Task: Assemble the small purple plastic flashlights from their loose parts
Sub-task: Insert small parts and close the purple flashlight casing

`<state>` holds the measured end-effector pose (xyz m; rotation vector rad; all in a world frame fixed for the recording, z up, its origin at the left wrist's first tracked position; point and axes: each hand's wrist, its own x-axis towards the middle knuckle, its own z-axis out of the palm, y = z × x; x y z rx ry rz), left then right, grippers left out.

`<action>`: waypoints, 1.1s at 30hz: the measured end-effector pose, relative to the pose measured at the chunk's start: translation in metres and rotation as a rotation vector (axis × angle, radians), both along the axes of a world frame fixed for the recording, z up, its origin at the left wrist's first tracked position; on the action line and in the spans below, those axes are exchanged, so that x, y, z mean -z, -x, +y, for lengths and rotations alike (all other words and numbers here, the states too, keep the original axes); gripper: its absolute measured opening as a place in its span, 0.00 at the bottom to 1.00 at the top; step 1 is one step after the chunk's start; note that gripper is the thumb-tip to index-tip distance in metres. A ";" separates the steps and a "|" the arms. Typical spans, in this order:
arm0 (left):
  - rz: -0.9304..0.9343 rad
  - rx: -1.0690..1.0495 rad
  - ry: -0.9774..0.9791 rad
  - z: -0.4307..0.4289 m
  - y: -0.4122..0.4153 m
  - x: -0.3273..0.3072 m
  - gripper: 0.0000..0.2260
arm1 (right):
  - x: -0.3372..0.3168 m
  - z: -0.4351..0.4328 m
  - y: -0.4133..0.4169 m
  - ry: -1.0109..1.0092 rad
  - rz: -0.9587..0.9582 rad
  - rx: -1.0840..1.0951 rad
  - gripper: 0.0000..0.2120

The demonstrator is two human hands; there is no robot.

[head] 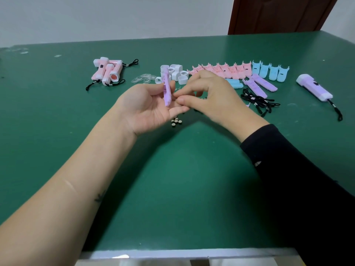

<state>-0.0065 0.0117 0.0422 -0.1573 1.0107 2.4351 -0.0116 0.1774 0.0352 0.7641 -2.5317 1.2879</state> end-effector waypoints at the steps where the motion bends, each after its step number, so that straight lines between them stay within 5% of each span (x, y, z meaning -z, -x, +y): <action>1: -0.009 0.004 -0.033 0.000 -0.001 0.000 0.13 | 0.000 0.000 0.000 -0.002 0.015 -0.004 0.07; 9: -0.014 -0.048 -0.076 0.004 -0.004 -0.002 0.14 | 0.002 -0.003 0.001 0.042 0.009 0.041 0.04; 14: 0.171 -0.110 0.279 0.008 -0.003 -0.004 0.11 | 0.001 -0.001 0.004 0.417 -0.247 0.043 0.07; 18: 0.221 -0.118 0.343 0.009 -0.005 -0.006 0.10 | -0.001 0.003 0.006 0.665 -0.399 0.005 0.04; 33: 0.189 -0.039 0.360 0.005 -0.009 -0.008 0.10 | -0.002 0.005 0.008 0.786 -0.542 -0.010 0.06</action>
